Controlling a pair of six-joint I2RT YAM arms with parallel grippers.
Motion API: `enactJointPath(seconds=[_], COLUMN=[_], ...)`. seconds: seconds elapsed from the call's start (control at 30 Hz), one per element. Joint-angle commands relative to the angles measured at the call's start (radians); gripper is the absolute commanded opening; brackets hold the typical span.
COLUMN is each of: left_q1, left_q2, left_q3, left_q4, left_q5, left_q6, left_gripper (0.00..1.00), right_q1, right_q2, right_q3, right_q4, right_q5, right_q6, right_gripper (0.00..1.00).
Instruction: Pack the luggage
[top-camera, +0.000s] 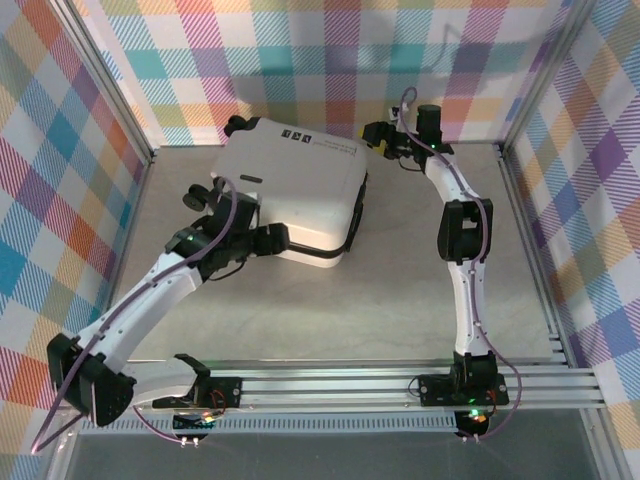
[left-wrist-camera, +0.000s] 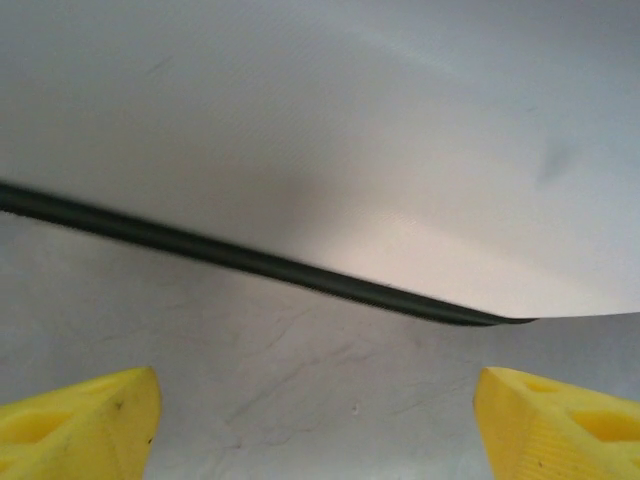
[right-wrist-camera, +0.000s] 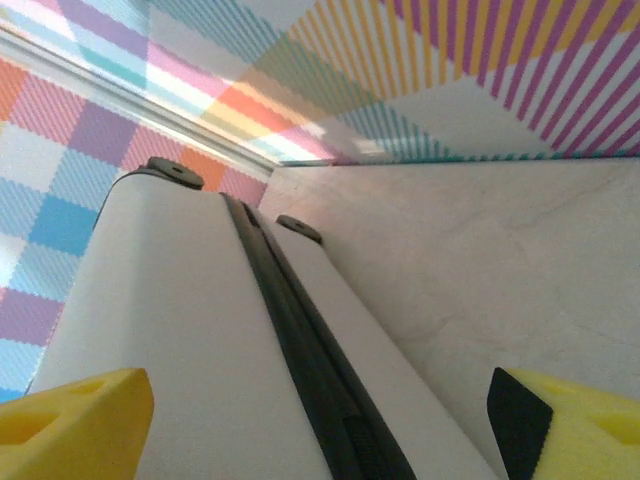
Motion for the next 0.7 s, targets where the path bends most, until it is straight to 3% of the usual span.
enactJointPath(seconds=[0.0, 0.17, 0.37, 0.67], left_q1=[0.024, 0.078, 0.189, 0.350], left_q2=[-0.054, -0.052, 0.028, 0.231], left_q3=[-0.058, -0.147, -0.172, -0.031], left_q4=[-0.019, 0.013, 0.109, 0.157], left_q5=[-0.008, 0.014, 0.090, 0.184], left_q6=[-0.044, -0.043, -0.004, 0.088], left_gripper=[0.83, 0.82, 0.81, 0.81], right_q1=[0.007, 0.011, 0.037, 0.053], right_q2=[0.029, 0.105, 0.111, -0.233], right_q3=[0.032, 0.094, 0.072, -0.567], right_q4=[0.182, 0.373, 0.413, 0.567], right_q5=[-0.129, -0.189, -0.294, -0.294], right_q6=[0.138, 0.322, 0.339, 0.170], right_gripper=[0.90, 0.93, 0.90, 0.87])
